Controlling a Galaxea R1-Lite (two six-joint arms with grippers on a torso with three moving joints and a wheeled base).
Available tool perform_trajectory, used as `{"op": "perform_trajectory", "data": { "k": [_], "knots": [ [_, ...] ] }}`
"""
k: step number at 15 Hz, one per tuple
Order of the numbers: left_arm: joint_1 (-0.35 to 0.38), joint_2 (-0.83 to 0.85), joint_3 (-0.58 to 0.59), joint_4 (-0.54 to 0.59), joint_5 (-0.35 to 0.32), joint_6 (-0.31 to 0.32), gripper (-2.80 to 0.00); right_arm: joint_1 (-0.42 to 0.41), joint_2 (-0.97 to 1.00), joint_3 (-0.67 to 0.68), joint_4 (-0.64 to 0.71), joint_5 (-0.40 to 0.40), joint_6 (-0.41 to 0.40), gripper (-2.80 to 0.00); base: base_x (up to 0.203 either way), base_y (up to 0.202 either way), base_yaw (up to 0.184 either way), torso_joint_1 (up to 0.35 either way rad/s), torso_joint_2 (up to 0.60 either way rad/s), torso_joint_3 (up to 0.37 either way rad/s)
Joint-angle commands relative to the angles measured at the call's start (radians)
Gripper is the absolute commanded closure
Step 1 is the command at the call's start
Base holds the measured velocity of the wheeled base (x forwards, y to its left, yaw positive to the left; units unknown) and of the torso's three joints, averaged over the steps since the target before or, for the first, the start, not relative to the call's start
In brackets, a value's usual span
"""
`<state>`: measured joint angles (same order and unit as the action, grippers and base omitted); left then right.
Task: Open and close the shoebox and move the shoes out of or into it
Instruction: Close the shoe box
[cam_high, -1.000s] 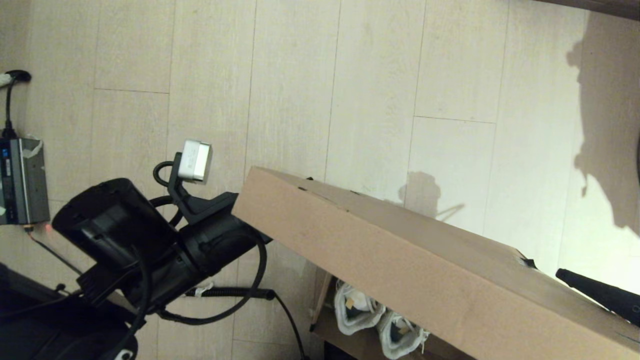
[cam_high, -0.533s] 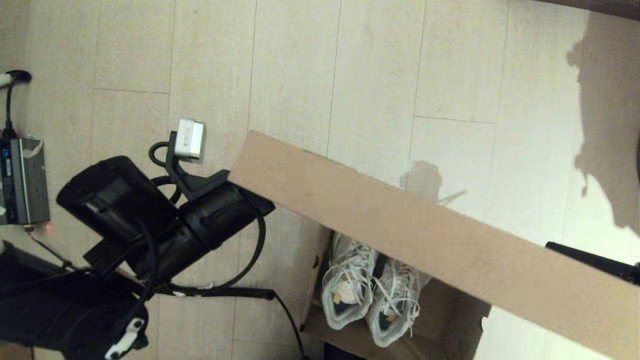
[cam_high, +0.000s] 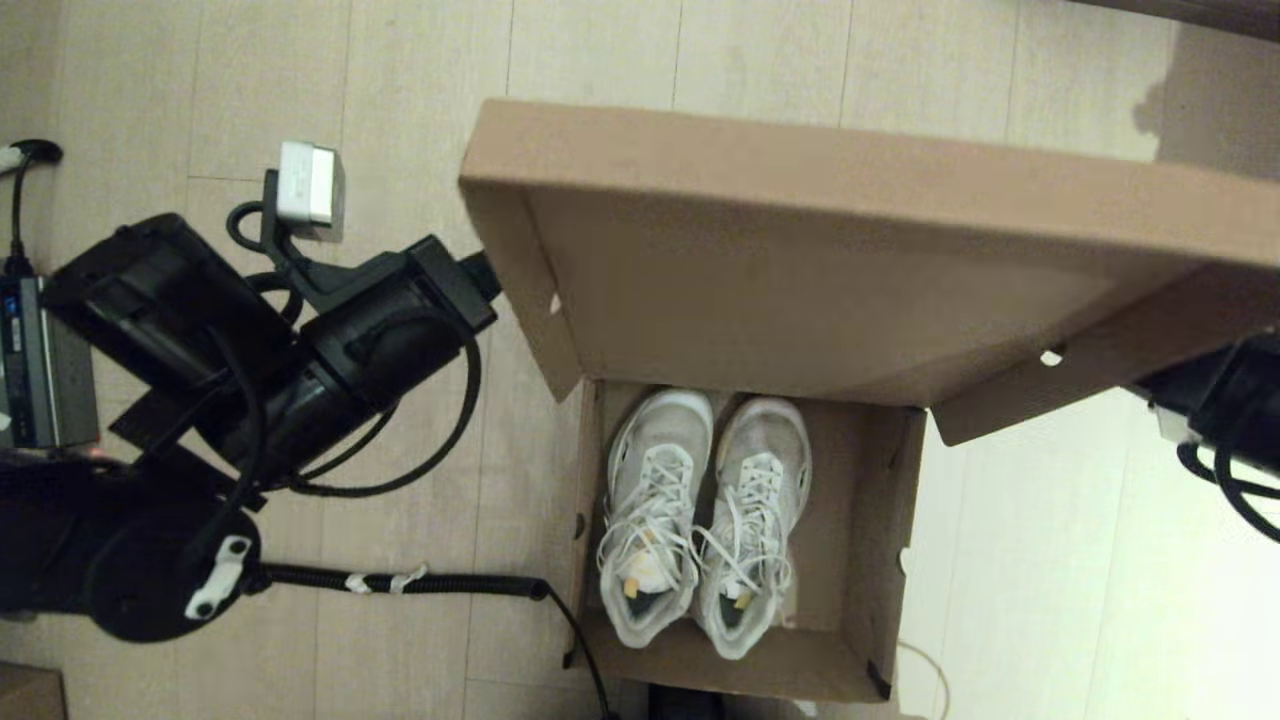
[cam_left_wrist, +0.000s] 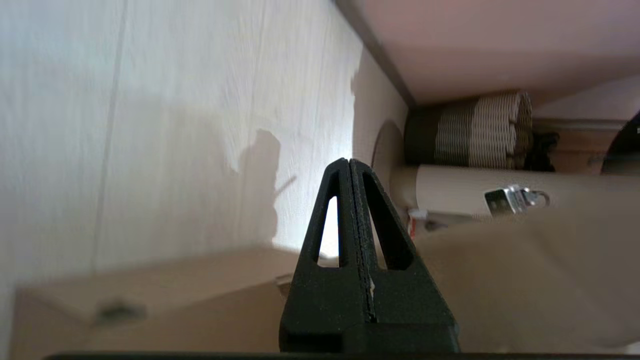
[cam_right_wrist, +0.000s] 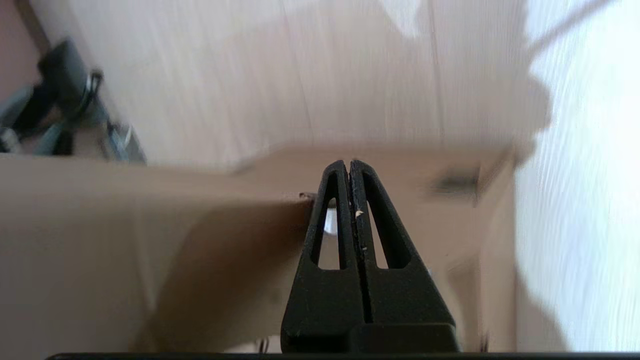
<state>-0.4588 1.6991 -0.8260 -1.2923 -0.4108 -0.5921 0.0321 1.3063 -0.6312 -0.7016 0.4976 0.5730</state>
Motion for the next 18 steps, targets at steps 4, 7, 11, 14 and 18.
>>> {"op": "perform_trajectory", "data": {
  "k": [4, 7, 11, 14, 18],
  "knots": [
    [0.012, 0.014, -0.165, 0.106, -0.033, -0.007, 0.00, 0.010, 0.134, -0.168, 0.002, -0.017, 0.007, 0.00, 0.000, 0.000, 0.000, 0.000, 0.00, 0.000],
    [0.003, 0.008, -0.160, 0.107, -0.057, -0.008, 0.00, 0.012, 0.127, -0.160, 0.002, -0.015, 0.008, 0.00, 0.000, 0.000, 0.000, 0.000, 0.00, 0.000],
    [0.000, -0.054, -0.141, 0.109, -0.057, -0.023, 0.00, 0.015, 0.070, -0.162, 0.010, -0.016, 0.015, 0.00, 0.000, 0.000, 0.000, 0.000, 0.00, 0.000],
    [-0.018, -0.145, -0.073, 0.128, -0.057, -0.023, 0.00, 0.015, -0.038, -0.143, 0.078, -0.015, 0.066, 0.00, 0.000, 0.000, 0.000, 0.000, 0.00, 0.000],
    [-0.076, -0.266, 0.064, 0.152, -0.058, -0.023, 0.00, 0.015, -0.158, -0.051, 0.116, -0.014, 0.083, 0.00, 0.000, 0.000, 0.000, 0.000, 0.00, 0.000]
  ]
}}
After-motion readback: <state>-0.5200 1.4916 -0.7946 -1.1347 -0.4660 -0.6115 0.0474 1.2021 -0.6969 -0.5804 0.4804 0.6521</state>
